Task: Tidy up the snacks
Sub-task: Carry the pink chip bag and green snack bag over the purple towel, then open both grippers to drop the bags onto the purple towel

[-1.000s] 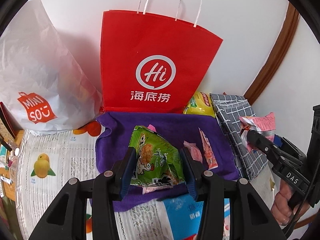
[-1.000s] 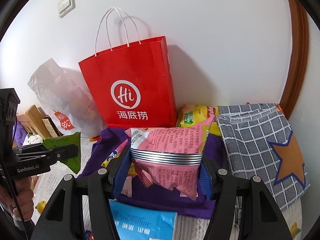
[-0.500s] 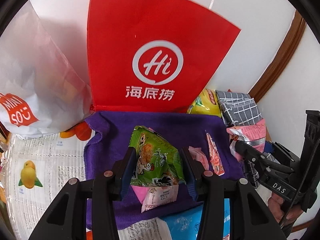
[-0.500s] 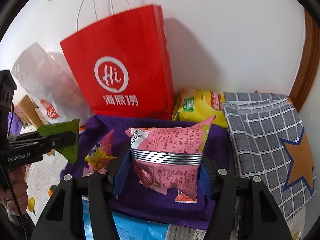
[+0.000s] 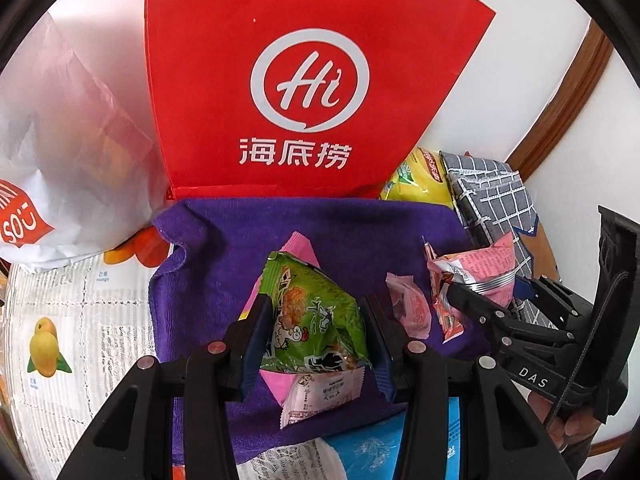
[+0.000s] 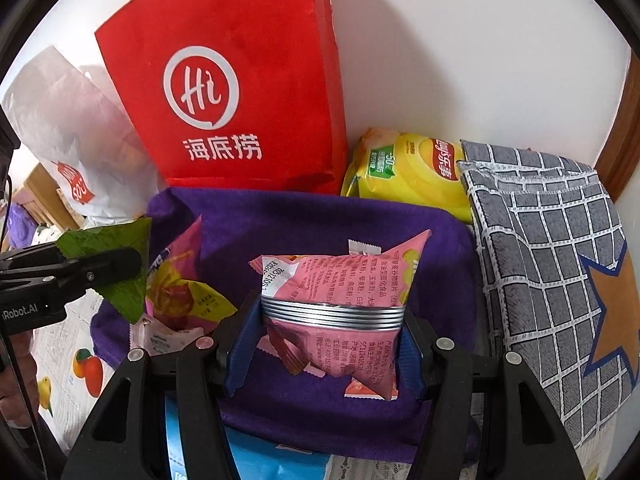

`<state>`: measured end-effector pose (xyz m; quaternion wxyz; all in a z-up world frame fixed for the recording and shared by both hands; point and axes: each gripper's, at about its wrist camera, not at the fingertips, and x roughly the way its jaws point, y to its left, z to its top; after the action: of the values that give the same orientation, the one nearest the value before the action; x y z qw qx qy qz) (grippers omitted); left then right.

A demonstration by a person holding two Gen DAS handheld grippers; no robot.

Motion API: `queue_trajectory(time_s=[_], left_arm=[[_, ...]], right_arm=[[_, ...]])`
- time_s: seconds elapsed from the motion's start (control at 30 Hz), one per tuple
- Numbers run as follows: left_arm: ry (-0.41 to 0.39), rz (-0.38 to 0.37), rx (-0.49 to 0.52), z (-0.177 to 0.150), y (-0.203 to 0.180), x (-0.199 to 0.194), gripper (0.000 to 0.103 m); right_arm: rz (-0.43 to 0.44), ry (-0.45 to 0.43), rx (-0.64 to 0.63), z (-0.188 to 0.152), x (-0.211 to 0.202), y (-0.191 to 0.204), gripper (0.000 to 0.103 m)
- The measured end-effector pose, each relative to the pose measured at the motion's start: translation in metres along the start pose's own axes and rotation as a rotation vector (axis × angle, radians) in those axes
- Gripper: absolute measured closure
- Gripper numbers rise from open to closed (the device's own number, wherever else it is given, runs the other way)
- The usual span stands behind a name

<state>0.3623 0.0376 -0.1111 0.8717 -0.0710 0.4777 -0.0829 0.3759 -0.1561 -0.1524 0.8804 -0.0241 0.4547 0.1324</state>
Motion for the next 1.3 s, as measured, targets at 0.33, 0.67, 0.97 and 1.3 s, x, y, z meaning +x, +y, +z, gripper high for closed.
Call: queue_trajectory(time_s=[0.33, 0.67, 0.97, 1.3], left_arm=[[0.032, -0.003, 0.009, -0.001, 0.001, 0.011, 0.060], [0.040, -0.003, 0.028, -0.002, -0.002, 0.017, 0.059], [0.042, -0.010, 0.027, -0.002, -0.002, 0.019, 0.058], [0.037, -0.013, 0.040, -0.002, -0.005, 0.017, 0.058]], right_arm=[[-0.009, 0.046, 0.020, 0.000, 0.012, -0.008, 0.042], [-0.003, 0.075, 0.020, 0.000, 0.016, -0.010, 0.041], [0.006, 0.063, 0.015, 0.002, 0.009, -0.011, 0.030], [0.001, 0.021, 0.011, 0.006, -0.005, -0.010, 0.027]])
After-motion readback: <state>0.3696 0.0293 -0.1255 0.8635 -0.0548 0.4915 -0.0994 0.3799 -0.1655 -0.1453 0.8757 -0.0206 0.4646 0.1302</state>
